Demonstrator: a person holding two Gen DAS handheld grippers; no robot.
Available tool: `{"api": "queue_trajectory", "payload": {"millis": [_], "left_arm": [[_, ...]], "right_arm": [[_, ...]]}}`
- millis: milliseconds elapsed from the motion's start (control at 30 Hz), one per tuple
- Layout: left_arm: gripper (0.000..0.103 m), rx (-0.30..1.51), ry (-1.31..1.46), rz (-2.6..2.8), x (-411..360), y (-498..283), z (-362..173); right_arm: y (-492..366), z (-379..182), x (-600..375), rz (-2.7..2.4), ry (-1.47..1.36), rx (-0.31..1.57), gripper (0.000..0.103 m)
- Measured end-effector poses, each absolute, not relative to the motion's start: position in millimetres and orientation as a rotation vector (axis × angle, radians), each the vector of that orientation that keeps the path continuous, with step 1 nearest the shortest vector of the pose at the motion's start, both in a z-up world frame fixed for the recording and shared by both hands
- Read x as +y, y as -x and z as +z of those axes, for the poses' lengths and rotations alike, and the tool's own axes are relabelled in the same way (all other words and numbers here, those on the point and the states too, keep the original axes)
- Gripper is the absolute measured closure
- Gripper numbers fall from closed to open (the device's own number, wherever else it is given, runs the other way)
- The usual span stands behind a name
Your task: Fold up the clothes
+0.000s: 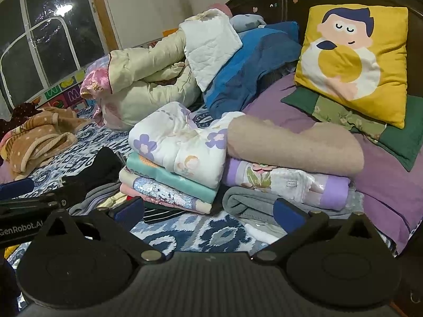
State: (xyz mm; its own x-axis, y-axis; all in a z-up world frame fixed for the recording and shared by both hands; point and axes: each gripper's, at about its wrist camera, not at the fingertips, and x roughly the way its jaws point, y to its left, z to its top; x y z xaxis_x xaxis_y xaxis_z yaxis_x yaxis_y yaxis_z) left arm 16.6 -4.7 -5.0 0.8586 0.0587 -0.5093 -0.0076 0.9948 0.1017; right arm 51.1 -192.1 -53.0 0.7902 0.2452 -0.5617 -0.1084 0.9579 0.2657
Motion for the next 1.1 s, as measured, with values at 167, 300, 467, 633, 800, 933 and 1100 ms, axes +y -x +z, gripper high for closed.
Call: {"api": "queue_trajectory", "payload": {"millis": [167, 300, 467, 633, 800, 933, 1100], "left_arm": [[0.000, 0.547, -0.104, 0.030, -5, -31, -10], [0.000, 0.555, -0.114, 0.027, -4, -43, -16], [0.000, 0.553, -0.117, 0.005, -1, -62, -22], [0.000, 0.525, -0.084, -0.003, 7, -88, -28], [0.000, 0.552, -0.087, -0.033, 14, -127, -37], [0.000, 0.547, -0.062, -0.043, 21, -155, -41], [0.000, 0.529, -0.042, -0.065, 27, -181, -45]], "right_arm": [[-62, -59, -192, 0.193, -0.230, 0.641, 0.000], [-75, -64, -190, 0.195, -0.230, 0.649, 0.000], [-93, -74, -189, 0.222, -0.245, 0.645, 0.000], [-112, -88, -189, 0.238, -0.264, 0.621, 0.000], [-130, -100, -194, 0.283, -0.349, 0.551, 0.000], [-159, -112, -193, 0.350, -0.419, 0.594, 0.000], [-183, -126, -187, 0.372, -0.473, 0.590, 0.000]]}}
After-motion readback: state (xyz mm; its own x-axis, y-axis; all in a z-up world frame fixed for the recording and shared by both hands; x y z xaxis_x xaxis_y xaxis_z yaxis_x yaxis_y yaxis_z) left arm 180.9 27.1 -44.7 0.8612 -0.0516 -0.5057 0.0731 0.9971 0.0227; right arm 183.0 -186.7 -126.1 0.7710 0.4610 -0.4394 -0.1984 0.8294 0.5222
